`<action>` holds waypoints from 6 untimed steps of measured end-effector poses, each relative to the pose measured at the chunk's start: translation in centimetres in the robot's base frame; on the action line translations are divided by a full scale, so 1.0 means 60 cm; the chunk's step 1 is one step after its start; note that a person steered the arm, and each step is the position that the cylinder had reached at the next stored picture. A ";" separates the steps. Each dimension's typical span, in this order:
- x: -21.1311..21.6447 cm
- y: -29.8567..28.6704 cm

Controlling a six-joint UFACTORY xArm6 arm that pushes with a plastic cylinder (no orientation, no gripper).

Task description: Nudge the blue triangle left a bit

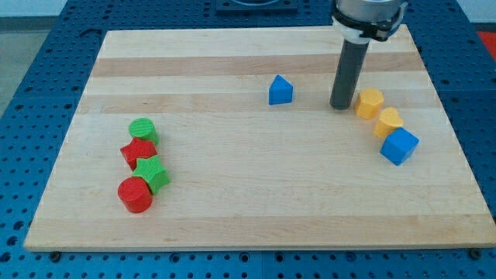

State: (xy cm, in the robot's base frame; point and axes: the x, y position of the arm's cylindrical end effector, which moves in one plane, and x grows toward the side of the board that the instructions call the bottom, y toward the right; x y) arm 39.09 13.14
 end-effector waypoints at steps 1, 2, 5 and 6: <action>-0.011 0.013; -0.004 0.040; -0.005 0.026; 0.019 -0.064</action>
